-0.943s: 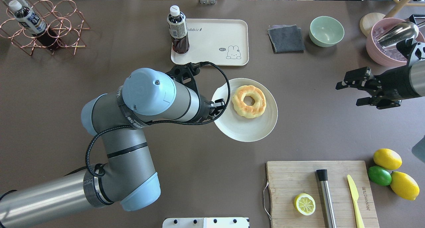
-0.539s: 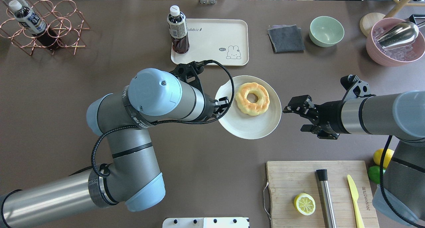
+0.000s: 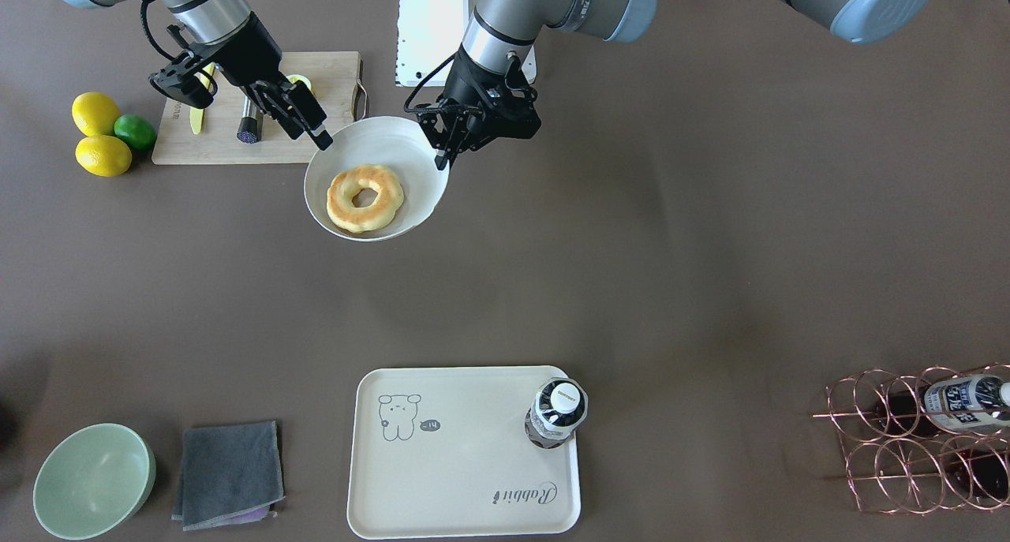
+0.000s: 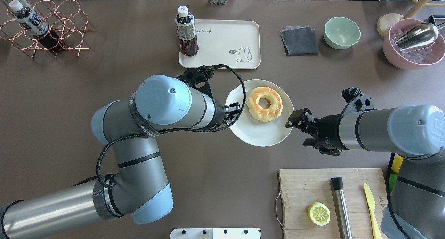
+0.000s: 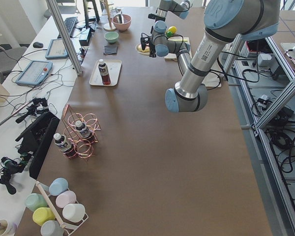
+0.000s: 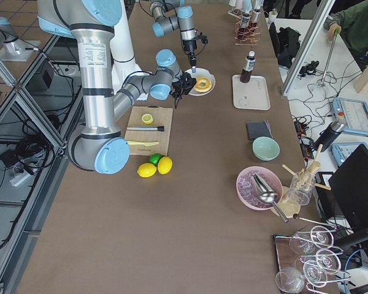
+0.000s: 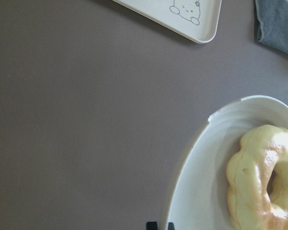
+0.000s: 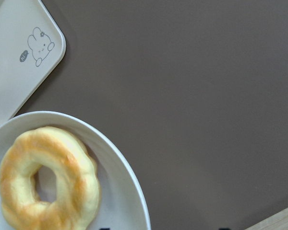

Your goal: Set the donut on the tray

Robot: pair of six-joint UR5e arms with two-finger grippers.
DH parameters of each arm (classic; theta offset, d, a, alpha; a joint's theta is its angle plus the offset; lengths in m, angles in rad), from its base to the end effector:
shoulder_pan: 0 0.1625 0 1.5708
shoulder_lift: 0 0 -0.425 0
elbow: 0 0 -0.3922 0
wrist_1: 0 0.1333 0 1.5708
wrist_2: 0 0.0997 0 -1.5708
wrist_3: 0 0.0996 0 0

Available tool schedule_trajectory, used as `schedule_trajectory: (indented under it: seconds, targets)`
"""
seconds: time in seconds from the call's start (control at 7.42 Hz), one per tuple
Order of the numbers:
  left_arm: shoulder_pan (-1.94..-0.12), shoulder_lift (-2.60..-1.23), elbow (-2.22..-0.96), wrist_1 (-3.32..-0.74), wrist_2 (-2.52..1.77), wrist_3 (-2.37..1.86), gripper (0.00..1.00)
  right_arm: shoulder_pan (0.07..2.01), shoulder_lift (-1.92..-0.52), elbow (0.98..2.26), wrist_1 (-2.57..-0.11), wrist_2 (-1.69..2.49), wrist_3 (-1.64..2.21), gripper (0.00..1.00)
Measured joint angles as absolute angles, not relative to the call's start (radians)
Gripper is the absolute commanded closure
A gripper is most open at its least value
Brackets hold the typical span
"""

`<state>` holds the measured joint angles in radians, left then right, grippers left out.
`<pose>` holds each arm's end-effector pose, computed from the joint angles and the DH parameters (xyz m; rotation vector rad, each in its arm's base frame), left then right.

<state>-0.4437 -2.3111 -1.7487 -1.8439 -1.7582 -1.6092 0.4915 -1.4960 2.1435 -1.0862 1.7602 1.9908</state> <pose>0.5402 -0.3838 0.1083 0.0781 1.2014 -0.3112 -0.3651 -0.3254 0.3010 -0.1313 -1.1605 0.7016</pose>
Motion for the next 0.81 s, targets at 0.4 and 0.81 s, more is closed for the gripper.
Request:
schedule_trajectory:
  seconds: [0.4, 0.81]
  targets:
    - [-0.443, -2.309, -1.751, -1.845, -1.758, -1.609, 1.00, 0.467, -1.490, 2.144, -1.090, 1.735, 2.020, 0.60]
    - [-0.443, -2.306, -1.752, -1.847, -1.758, -1.606, 1.00, 0.465, -1.484, 2.145, -1.091, 1.732, 2.038, 0.72]
